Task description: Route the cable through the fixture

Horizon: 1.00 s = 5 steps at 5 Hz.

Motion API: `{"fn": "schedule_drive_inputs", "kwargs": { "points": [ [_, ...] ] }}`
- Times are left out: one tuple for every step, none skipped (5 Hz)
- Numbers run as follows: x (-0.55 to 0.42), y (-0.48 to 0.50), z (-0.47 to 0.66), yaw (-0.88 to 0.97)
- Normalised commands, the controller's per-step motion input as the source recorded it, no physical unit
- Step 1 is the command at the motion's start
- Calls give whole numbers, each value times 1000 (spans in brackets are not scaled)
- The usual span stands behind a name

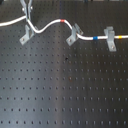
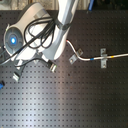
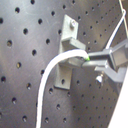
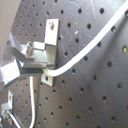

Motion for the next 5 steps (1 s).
{"fn": "schedule_drive_inputs", "kwargs": {
  "points": [
    [-21, -4, 178, 834],
    [-12, -25, 114, 591],
    [-256, -37, 233, 503],
    [-364, -34, 292, 283],
    [-3, -13, 11, 40]
  ]
}}
